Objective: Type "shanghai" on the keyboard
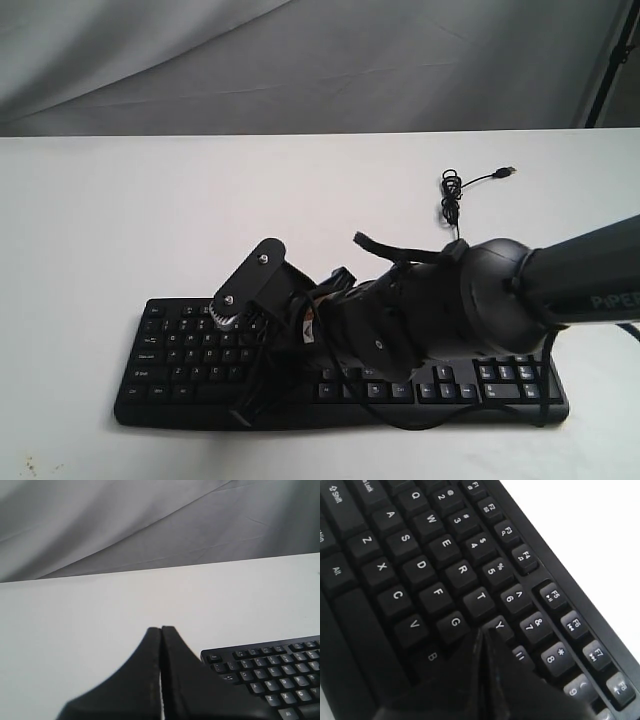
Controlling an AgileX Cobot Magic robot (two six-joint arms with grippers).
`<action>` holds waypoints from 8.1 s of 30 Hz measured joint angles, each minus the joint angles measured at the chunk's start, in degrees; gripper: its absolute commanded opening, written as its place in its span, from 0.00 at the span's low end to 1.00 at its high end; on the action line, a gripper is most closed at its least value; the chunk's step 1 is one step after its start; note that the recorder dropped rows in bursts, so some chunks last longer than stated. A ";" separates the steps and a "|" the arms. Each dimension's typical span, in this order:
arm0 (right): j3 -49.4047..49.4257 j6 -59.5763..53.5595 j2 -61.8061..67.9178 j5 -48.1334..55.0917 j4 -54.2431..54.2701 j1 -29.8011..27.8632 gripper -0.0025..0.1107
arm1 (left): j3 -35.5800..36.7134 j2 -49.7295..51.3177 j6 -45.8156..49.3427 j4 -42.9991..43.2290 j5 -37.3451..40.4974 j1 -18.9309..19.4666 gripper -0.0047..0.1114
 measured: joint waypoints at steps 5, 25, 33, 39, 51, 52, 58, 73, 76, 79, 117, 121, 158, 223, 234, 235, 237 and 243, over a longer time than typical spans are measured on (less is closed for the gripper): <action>0.00 0.00 0.00 0.00 0.00 0.00 0.02 | 0.00 0.00 0.00 0.00 0.00 0.00 0.04; 0.00 0.00 1.23 -1.69 0.00 0.10 0.02 | 0.00 0.00 0.00 0.00 0.00 0.00 0.04; 0.00 0.00 0.33 -0.60 0.00 0.22 0.02 | 0.00 0.00 0.00 0.00 0.00 0.00 0.04; -1.35 0.00 -3.33 1.17 0.00 2.72 0.02 | 0.00 0.00 0.00 0.00 0.00 0.00 0.04; -17.01 -0.61 7.53 5.55 -0.10 6.95 0.02 | 0.00 0.00 0.00 0.00 0.00 0.00 0.04; -17.48 -0.61 8.05 5.66 -0.10 6.95 0.02 | 0.00 0.00 0.00 0.00 0.00 0.00 0.04; -17.59 -0.61 9.35 5.41 -0.55 6.95 0.02 | 0.00 0.00 0.00 0.00 0.00 0.00 0.04; -17.95 -0.65 11.00 3.03 -1.20 6.95 0.02 | 0.00 0.00 0.00 0.00 0.00 0.00 0.04; -17.95 -0.65 11.10 3.03 -1.20 6.95 0.02 | 0.00 0.00 0.00 0.00 0.00 0.00 0.04; -18.03 -0.65 11.61 3.03 -1.20 6.95 0.02 | 0.00 0.00 0.00 0.00 0.00 0.00 0.04; 5.33 -0.65 -3.73 -4.48 2.49 2.52 0.02 | 0.00 0.00 0.00 0.00 0.00 0.00 0.04; 5.33 -0.65 -3.15 -4.69 2.72 2.52 0.02 | 0.00 0.00 0.00 0.00 0.00 0.00 0.04; 5.33 -0.65 -1.28 -5.65 3.05 2.36 0.02 | 0.00 0.00 0.00 0.00 0.00 0.00 0.04; 2.04 -0.65 -1.97 -3.68 3.06 0.91 0.02 | 0.00 0.00 0.00 0.00 0.00 0.00 0.04; 2.63 -0.65 -1.97 -3.70 3.06 0.80 0.02 | 0.00 0.00 0.00 0.00 0.00 0.00 0.04; 2.81 -0.65 -1.87 -3.70 3.19 0.80 0.02 | 0.00 0.00 0.00 0.00 0.00 0.00 0.04; 3.08 -0.65 -1.44 -3.70 3.28 0.80 0.02 | 0.00 0.00 0.00 0.00 0.00 0.00 0.04; 3.08 -0.65 0.10 -5.79 3.40 0.80 0.02 | 0.00 0.00 0.00 0.00 0.00 0.00 0.04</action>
